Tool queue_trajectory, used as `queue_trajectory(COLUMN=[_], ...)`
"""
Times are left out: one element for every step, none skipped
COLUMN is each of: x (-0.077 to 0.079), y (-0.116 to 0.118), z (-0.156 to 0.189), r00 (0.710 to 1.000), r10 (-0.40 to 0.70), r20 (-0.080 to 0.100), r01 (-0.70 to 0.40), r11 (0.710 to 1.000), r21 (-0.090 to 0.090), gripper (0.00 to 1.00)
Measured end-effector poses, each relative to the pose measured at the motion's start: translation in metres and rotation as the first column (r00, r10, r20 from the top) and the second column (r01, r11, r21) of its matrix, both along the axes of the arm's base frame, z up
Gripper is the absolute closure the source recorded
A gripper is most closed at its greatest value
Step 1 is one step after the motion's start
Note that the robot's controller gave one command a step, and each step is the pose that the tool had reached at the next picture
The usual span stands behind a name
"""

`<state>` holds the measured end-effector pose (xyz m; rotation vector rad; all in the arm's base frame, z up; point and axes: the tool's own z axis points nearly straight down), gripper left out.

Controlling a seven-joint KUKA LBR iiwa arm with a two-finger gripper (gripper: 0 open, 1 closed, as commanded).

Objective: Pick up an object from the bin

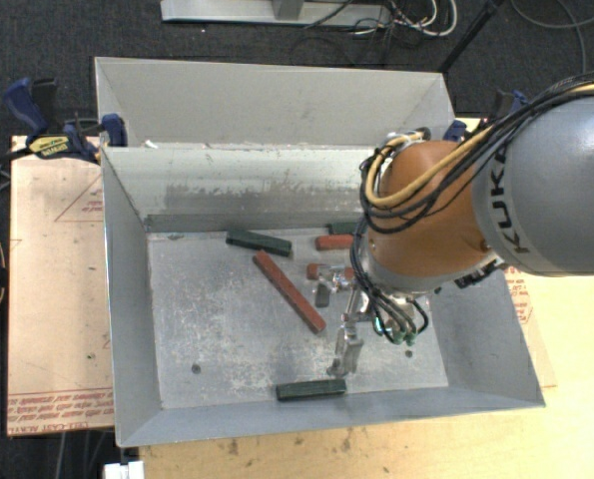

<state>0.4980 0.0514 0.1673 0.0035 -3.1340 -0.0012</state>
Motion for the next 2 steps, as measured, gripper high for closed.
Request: queue_trajectory(x=[0.002, -0.004], y=[0.0, 0.013], z=[0.004, 0.001], r00=[1.0, 0.997], r10=[-0.002, 0.081], r20=[0.008, 0.009], r01=[0.002, -0.081], r11=[1.0, 0.997], r21=[0.0, -0.002], gripper=[0.0, 0.0])
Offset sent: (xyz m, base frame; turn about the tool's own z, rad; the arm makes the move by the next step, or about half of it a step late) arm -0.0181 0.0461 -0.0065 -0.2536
